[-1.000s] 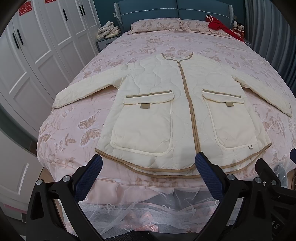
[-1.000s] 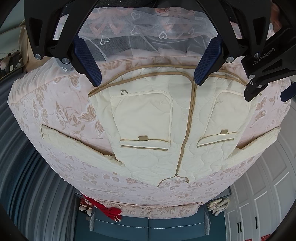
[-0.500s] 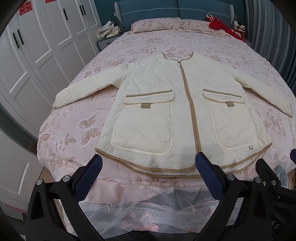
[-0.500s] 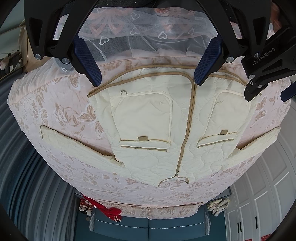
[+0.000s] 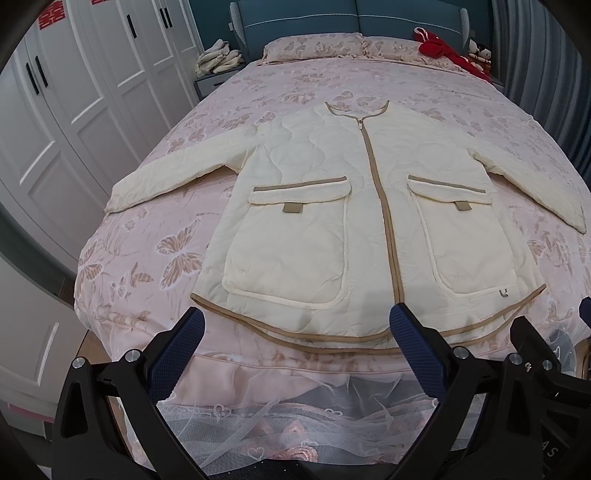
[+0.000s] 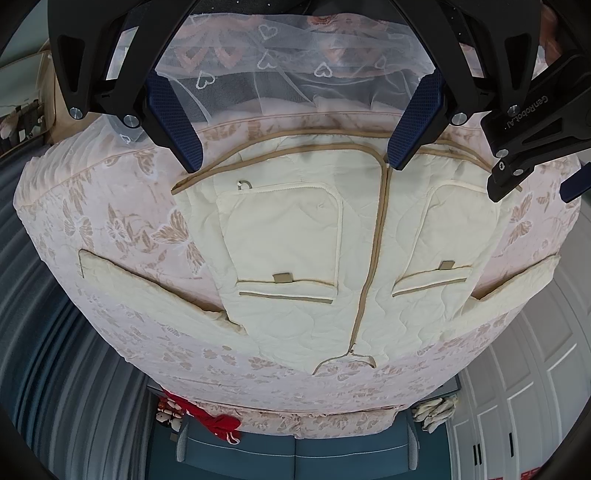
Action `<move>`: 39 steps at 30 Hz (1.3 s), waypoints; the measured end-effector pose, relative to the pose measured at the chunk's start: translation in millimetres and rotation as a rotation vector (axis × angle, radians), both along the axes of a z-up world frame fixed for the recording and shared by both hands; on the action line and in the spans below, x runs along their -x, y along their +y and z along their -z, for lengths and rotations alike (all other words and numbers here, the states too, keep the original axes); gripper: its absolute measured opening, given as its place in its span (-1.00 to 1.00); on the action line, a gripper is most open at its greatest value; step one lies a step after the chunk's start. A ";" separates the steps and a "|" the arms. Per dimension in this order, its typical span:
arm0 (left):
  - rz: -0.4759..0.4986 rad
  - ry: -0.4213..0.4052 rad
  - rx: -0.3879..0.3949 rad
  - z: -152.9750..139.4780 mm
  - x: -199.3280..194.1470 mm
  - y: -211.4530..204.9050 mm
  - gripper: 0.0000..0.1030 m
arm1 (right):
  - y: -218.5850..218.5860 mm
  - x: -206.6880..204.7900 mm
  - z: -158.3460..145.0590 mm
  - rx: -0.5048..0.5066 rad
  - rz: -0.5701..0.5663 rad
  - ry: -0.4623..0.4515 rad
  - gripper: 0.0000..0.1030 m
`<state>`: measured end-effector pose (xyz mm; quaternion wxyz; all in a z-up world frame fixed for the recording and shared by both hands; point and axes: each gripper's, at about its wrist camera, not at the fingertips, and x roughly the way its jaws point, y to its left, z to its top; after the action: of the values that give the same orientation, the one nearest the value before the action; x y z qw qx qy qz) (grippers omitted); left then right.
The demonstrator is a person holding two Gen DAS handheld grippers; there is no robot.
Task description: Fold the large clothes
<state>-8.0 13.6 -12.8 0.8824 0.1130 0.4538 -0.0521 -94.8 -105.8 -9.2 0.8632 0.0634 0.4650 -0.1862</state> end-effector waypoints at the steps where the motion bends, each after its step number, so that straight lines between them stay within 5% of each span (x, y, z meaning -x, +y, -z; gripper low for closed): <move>1: 0.001 0.000 0.000 -0.2 -0.1 0.3 0.90 | -0.1 -0.1 1.1 -0.001 0.000 0.001 0.90; 16: 0.004 0.032 -0.018 10.8 -27.8 -2.4 0.90 | -60.2 -20.7 15.4 -0.065 0.070 -0.016 0.90; 33: -0.113 0.099 0.045 33.5 -112.9 -12.6 0.90 | -413.7 -22.9 80.8 -0.314 0.651 -0.125 0.89; 39: -0.133 0.131 -0.055 47.2 -143.3 -30.6 0.90 | -496.9 -14.4 113.5 -0.378 0.816 -0.142 0.71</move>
<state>135.2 -16.9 -60.0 0.8490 0.1032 0.5182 0.0116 -80.5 -602.7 -122.7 0.7222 0.4106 0.3675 -0.4181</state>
